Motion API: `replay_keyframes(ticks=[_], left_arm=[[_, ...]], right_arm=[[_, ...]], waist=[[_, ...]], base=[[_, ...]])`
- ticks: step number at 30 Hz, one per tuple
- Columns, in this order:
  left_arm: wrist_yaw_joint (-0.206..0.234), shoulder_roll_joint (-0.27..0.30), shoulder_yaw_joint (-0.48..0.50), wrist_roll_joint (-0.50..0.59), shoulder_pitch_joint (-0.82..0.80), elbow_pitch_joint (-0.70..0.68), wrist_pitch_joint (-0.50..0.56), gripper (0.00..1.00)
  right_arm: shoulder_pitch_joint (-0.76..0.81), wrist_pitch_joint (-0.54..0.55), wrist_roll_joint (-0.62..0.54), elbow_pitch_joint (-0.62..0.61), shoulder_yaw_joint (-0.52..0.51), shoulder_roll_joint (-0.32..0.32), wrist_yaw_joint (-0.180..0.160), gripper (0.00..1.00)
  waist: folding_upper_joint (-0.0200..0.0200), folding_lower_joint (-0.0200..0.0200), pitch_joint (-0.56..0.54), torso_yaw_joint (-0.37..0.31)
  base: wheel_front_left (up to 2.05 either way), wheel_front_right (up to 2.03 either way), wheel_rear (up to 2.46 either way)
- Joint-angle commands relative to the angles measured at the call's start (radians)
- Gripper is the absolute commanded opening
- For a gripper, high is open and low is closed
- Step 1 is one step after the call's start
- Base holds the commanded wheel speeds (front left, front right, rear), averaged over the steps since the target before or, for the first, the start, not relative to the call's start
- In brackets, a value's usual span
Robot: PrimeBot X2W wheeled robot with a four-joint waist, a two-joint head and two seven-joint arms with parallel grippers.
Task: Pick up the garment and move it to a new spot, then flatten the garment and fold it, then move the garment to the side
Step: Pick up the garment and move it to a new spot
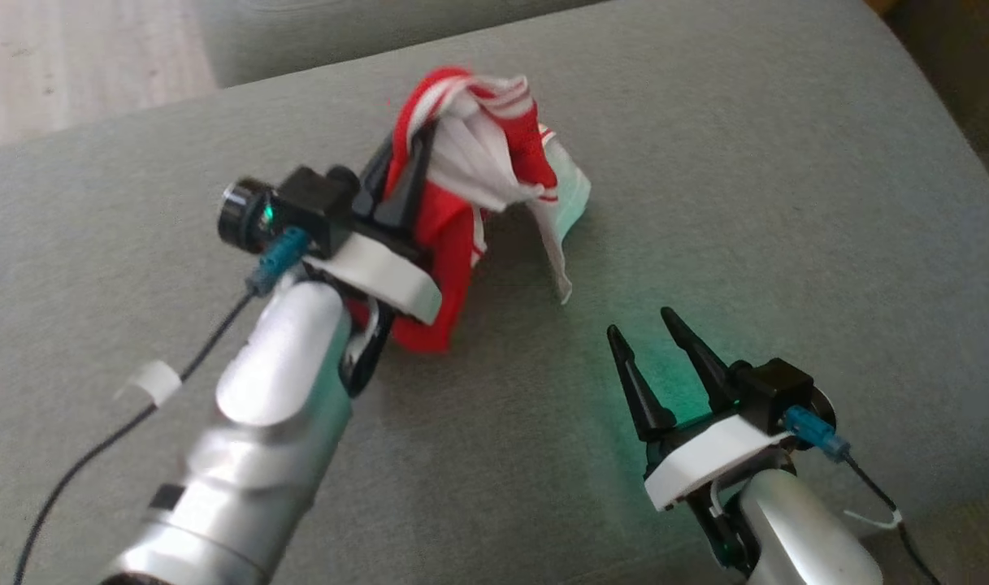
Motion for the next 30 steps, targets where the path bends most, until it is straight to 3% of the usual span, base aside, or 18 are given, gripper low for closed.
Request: replay_keyframes(ticks=[1,2,8,17,30], left_arm=[[0.003,0.017,0.025,-0.002,0.002,-0.016,-0.009,0.49],[0.01,0.015,0.029,-0.001,0.017,-0.008,-0.009,1.0],[0.053,0.035,0.099,0.016,0.137,-0.021,-0.009,1.0],[0.111,0.063,0.281,0.061,0.432,-0.172,-0.009,1.0],[0.065,0.01,0.447,0.137,0.745,-0.307,-0.009,1.0]], right_arm=[[-0.024,-0.004,0.005,-0.033,0.02,0.009,0.003,1.0],[-0.024,-0.004,0.005,-0.033,0.018,0.009,0.003,1.0],[-0.016,-0.004,-0.004,-0.037,-0.019,0.009,0.003,1.0],[0.018,-0.004,-0.029,-0.044,-0.086,0.009,0.003,1.0],[0.058,-0.004,-0.053,-0.027,-0.132,0.009,0.003,1.0]], waist=[[0.0,0.0001,0.01,-0.023],[0.0,0.0001,0.01,-0.023],[0.0,0.0001,-0.015,0.036],[0.0,0.0001,-0.082,0.183],[0.0,0.0001,-0.129,0.271]], base=[[0.0,0.0,0.0],[0.0,0.0,0.0],[0.0,0.0,0.0],[0.0,0.0,0.0],[0.0,0.0,0.0]])
